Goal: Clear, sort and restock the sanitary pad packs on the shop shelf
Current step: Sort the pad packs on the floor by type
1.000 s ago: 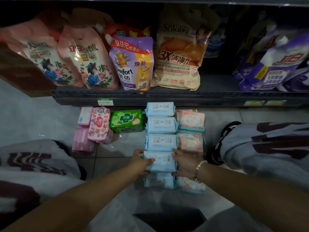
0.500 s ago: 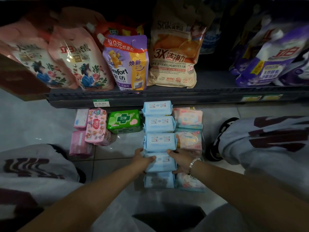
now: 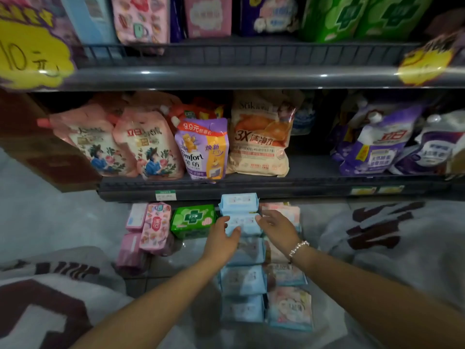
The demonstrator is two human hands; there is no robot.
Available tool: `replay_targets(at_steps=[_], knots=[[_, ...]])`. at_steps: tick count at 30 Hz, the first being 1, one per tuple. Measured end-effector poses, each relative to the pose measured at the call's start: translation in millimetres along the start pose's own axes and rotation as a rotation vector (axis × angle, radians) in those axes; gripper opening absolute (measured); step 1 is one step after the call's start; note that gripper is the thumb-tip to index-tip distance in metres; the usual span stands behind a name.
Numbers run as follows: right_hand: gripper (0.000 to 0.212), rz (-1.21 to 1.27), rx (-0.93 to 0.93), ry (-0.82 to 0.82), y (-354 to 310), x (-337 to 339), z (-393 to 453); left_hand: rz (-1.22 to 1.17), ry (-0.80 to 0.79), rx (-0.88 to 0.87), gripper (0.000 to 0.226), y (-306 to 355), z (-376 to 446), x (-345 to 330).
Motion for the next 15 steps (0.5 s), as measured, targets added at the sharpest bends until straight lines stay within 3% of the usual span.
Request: replay_targets(at_steps=[4,8,11,15], knots=[[0.046,-0.213,0.256,0.087,-58.0,26.1,6.1,0.168,0.128,-0.260,0.049,60.9,-23.4,31.7],[0.053,-0.555,0.644,0.278,-139.2,64.0,3.4,0.424,0.346,-0.577,0.052,129.9,-45.9,69.7],[0.055,-0.740,0.819,0.425,-192.6,92.2,7.1,0.482,0.484,-0.677,0.054,182.5,-58.5,98.6],[0.052,-0.840,0.917,0.580,-252.0,137.7,17.3,0.431,0.552,-0.776,0.054,254.1,-72.0,121.6]])
Point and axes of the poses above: each hand's wrist, its own z-axis towards the middle knuckle, its own x-axis out of the back of the hand, y = z × x, the point moved 8 cm from there along z, towards the middle knuckle, and after that the axes turned 12 degrees about x, right-handed, at the moved point
